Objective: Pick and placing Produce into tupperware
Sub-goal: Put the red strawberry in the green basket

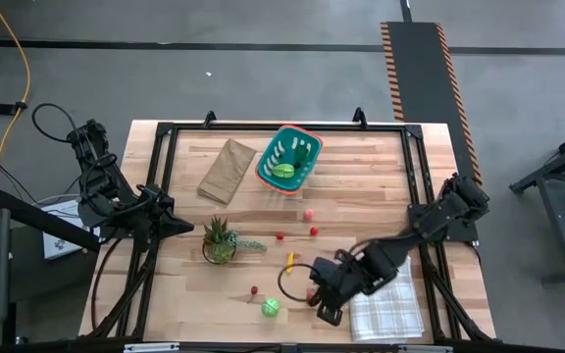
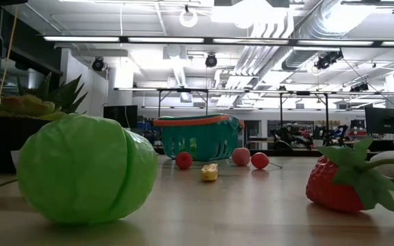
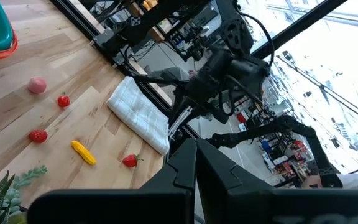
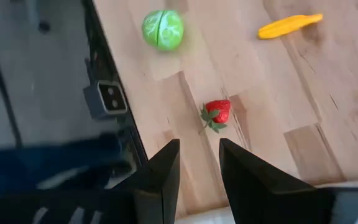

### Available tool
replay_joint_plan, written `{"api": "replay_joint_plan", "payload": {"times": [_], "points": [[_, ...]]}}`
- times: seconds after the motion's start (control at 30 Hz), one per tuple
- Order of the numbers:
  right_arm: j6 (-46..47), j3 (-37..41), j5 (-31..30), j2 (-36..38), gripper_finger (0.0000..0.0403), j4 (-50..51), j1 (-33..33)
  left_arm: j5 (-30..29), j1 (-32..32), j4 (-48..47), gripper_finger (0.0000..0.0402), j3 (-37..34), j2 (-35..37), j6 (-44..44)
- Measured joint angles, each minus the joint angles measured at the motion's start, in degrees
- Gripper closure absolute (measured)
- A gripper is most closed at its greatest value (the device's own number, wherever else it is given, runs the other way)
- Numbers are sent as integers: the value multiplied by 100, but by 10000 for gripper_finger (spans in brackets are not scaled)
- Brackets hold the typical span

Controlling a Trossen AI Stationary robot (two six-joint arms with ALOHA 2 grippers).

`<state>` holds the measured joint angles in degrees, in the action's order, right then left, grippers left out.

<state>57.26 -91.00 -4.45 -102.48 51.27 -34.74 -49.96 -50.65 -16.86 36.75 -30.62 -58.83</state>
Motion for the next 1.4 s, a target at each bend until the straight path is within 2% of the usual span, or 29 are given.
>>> {"api": "replay_joint_plan", "payload": {"times": [0.1, 0.5, 0.83, 1.1, 1.4], "points": [[642, 0, -353, 0, 300, 19, -216, 0, 0, 0, 401, 0, -1, 0], [2624, 0, -763, 0, 300, -11, -990, 1, 1, 0, 401, 0, 1, 2], [4094, 0, -1727, 0, 300, 85, -1579, 1, 1, 0, 401, 0, -1, 0], [5166, 0, -1685, -356, 300, 194, -1565, 1, -1, -2, 401, 0, -1, 1], [5193, 0, -1653, -1010, 300, -785, -1219, 1, -1, -2, 401, 0, -1, 2]]}}
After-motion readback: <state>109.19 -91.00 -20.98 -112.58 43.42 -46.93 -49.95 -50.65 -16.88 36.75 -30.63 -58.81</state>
